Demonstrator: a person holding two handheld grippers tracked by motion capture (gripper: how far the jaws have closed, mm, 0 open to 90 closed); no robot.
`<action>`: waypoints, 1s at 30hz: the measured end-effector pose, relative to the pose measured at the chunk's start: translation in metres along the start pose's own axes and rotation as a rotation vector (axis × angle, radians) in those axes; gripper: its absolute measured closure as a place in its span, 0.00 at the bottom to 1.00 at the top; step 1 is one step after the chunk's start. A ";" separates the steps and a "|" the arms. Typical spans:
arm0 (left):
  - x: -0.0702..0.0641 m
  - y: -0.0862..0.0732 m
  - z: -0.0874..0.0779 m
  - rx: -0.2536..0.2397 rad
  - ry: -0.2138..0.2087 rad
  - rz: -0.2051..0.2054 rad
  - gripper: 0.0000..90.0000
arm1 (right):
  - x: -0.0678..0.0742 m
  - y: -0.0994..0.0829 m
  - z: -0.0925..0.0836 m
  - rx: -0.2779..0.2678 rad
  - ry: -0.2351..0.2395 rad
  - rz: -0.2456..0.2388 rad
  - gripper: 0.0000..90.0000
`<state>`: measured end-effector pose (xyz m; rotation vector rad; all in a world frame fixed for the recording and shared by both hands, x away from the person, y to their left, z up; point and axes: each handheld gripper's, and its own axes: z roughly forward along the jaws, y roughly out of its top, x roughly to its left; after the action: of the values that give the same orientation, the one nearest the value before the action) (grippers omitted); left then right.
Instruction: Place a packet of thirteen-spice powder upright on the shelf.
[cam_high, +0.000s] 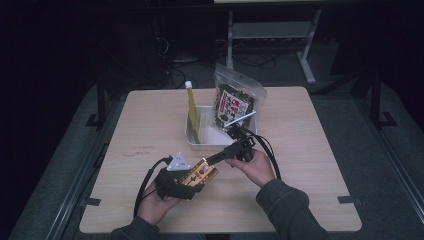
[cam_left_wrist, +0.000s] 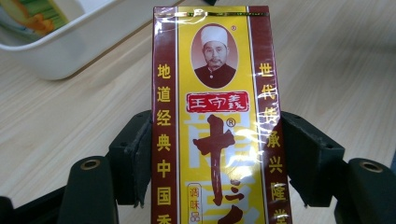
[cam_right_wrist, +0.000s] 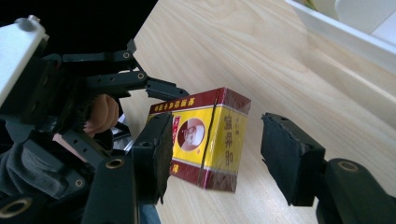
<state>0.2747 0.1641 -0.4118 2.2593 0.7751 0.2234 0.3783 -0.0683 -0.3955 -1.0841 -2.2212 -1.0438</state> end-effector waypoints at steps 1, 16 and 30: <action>0.000 0.000 0.000 0.000 0.000 0.000 0.36 | -0.001 0.000 0.001 0.003 0.002 0.001 0.48; -0.003 0.001 -0.005 -0.038 -0.002 0.005 0.36 | -0.003 0.001 0.010 0.055 0.047 0.025 0.61; -0.001 -0.001 -0.004 -0.052 -0.009 0.003 0.36 | -0.005 0.001 0.012 0.064 0.090 0.091 0.66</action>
<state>0.2720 0.1664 -0.4091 2.2108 0.7531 0.2317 0.3816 -0.0609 -0.4055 -1.0786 -2.1002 -0.9576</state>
